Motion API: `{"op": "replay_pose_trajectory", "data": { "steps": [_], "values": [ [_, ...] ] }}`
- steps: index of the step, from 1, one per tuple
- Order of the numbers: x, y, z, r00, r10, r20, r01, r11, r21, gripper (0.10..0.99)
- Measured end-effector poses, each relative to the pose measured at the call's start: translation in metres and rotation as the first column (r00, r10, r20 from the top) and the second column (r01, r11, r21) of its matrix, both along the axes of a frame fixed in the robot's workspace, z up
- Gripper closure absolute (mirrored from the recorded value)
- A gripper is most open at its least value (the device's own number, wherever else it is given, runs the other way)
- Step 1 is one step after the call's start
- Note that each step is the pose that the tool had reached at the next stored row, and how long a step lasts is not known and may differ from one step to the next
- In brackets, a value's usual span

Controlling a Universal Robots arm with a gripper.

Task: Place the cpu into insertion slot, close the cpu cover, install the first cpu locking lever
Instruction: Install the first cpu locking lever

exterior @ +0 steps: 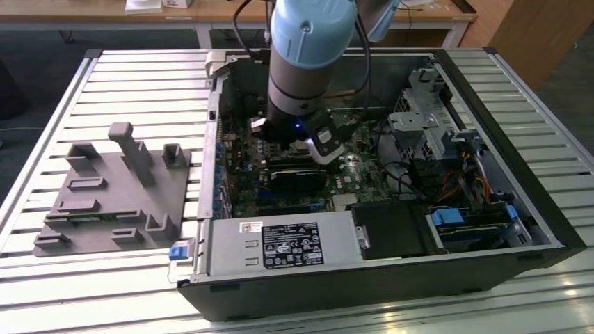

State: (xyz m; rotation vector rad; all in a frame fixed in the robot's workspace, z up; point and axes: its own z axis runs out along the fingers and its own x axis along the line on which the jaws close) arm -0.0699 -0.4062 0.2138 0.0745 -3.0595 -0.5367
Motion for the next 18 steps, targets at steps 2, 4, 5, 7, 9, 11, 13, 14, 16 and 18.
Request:
{"op": "replay_pose_trajectory", "data": {
  "steps": [2,4,5,7,9,11,13,14,16,18],
  "values": [
    [0.0001,0.0001,0.0032,1.0000,-0.001,0.0022,0.001,1.0000,0.000,0.980],
    [0.0000,0.0002,0.0063,1.0000,-0.001,0.0035,0.001,1.0000,0.000,0.980],
    [0.0000,0.0002,0.0077,1.0000,-0.001,0.0042,0.001,1.0000,0.000,0.980],
    [0.0000,0.0002,0.0098,1.0000,-0.002,0.0058,0.002,1.0000,0.000,0.980],
    [0.0000,0.0003,0.0117,1.0000,-0.002,0.0077,0.002,1.0000,0.000,0.980],
    [0.0000,0.0003,0.0137,0.9999,-0.004,0.0098,0.004,1.0000,-0.001,0.980],
    [0.0000,0.0004,0.0155,0.9999,-0.005,0.0119,0.005,1.0000,-0.001,0.980],
    [0.0000,0.0004,0.0166,0.9999,-0.006,0.0129,0.006,1.0000,-0.001,0.980],
    [0.0001,0.0005,0.0178,0.9999,-0.006,0.0136,0.006,1.0000,-0.001,0.980],
    [0.0000,0.0005,0.0178,0.9999,-0.007,0.0136,0.007,1.0000,-0.001,0.980]
  ]
}}
